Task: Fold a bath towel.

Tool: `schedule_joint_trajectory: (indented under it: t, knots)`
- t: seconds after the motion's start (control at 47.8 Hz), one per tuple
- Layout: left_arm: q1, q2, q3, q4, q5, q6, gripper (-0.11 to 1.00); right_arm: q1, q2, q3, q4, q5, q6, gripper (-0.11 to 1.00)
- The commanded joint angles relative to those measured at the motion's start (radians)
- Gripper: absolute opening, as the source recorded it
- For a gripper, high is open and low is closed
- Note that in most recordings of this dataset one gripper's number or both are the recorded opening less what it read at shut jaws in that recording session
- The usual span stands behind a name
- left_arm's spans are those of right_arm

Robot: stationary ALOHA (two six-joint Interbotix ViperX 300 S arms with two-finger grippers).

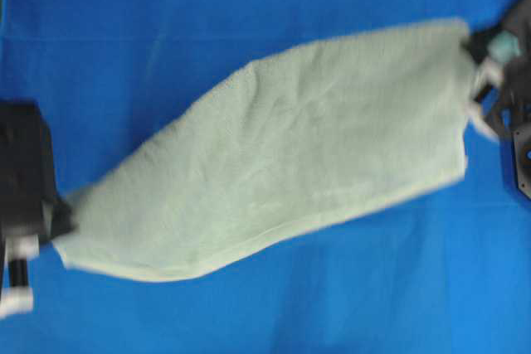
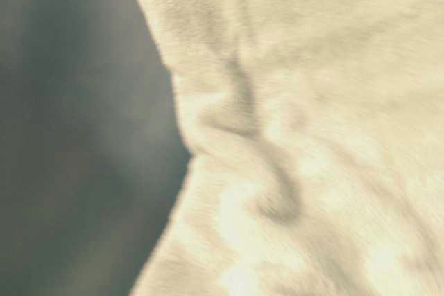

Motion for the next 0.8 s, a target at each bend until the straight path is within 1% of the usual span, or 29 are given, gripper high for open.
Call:
schedule_joint_trajectory:
  t: [0.0, 0.084, 0.167, 0.272, 0.335, 0.377, 0.502, 0.607, 0.691, 0.774]
  knots:
    - [-0.049, 0.012, -0.041, 0.014, -0.044, -0.023, 0.09, -0.156, 0.009, -0.029, -0.031, -0.081, -0.086, 0.18]
    - [-0.08, 0.037, -0.052, 0.021, -0.084, -0.041, 0.09, -0.27, 0.021, -0.029, -0.029, -0.192, -0.163, 0.18]
    - [-0.091, 0.063, -0.067, 0.028, -0.13, -0.046, 0.09, -0.376, 0.04, -0.031, -0.026, -0.308, -0.216, 0.18]
    - [-0.087, 0.095, -0.091, 0.043, -0.193, -0.043, 0.09, -0.495, 0.075, -0.034, -0.02, -0.431, -0.252, 0.18]
    - [-0.08, 0.12, -0.11, 0.052, -0.215, -0.04, 0.09, -0.535, 0.091, -0.035, -0.02, -0.469, -0.255, 0.18]
    - [-0.077, 0.135, -0.126, 0.055, -0.221, -0.037, 0.09, -0.548, 0.097, -0.035, -0.02, -0.479, -0.256, 0.18]
    - [-0.072, 0.17, -0.169, 0.058, -0.221, -0.018, 0.09, -0.548, 0.091, -0.029, -0.015, -0.469, -0.256, 0.18]
    - [-0.072, 0.192, -0.193, 0.058, -0.221, -0.008, 0.09, -0.515, 0.044, -0.006, 0.021, -0.42, -0.255, 0.18]
    - [-0.072, 0.215, -0.222, 0.058, -0.227, -0.008, 0.09, -0.459, -0.017, 0.02, 0.052, -0.35, -0.247, 0.18]
    - [-0.072, 0.242, -0.256, 0.058, -0.229, -0.003, 0.09, -0.367, -0.092, 0.04, 0.075, -0.256, -0.235, 0.18]
